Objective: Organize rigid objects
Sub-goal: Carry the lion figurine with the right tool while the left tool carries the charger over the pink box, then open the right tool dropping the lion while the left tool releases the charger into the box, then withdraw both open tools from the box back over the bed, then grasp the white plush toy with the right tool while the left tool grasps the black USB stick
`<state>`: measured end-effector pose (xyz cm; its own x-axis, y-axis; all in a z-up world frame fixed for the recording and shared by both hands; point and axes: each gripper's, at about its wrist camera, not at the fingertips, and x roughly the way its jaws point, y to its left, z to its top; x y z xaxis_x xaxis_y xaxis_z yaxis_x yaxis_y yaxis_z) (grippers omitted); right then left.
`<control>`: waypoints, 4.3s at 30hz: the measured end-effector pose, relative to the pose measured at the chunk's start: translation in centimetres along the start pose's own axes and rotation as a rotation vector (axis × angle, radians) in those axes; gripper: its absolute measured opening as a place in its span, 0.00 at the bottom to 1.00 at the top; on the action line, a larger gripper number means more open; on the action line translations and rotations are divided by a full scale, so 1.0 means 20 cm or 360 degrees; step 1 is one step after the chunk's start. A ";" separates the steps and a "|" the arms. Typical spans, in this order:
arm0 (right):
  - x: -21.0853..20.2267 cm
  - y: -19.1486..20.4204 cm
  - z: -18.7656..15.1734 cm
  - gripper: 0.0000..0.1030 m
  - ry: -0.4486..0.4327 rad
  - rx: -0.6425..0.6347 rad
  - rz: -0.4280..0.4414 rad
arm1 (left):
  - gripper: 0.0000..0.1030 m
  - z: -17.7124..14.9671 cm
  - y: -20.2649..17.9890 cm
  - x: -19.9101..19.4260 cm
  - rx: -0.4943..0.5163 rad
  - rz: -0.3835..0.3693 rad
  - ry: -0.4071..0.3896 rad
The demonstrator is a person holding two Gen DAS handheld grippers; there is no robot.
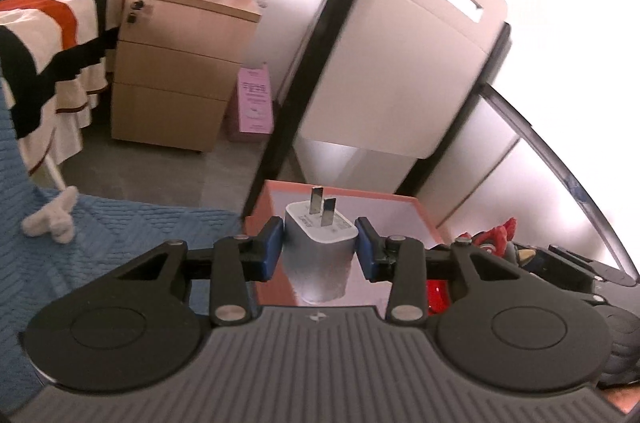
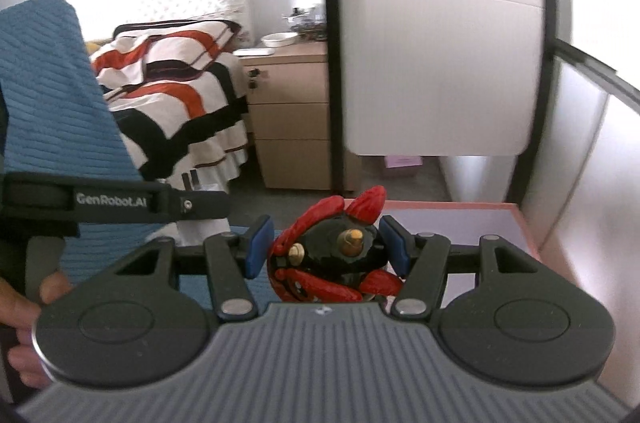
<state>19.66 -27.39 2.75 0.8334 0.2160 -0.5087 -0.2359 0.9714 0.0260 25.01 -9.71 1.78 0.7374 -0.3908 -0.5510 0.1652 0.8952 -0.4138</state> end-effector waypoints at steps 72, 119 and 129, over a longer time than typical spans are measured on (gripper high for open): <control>-0.02 0.06 -0.22 0.66 -0.0032 0.0121 0.0029 | 0.41 -0.21 0.06 -0.32 0.0007 0.0113 -0.0202; 0.38 0.48 -0.50 0.66 0.0158 -0.0117 0.0484 | 0.79 -0.71 0.93 -0.18 -0.0238 0.0709 -0.0023; 0.74 0.65 -0.34 0.66 0.0197 -0.0267 0.0696 | 0.85 -0.77 1.11 -0.05 -0.0449 0.0785 0.0017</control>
<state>25.53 -12.30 -10.32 0.5749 0.5774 -0.5798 -0.6366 0.7608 0.1264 17.95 7.32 -18.01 0.6759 0.0555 -0.7349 -0.3793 0.8811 -0.2823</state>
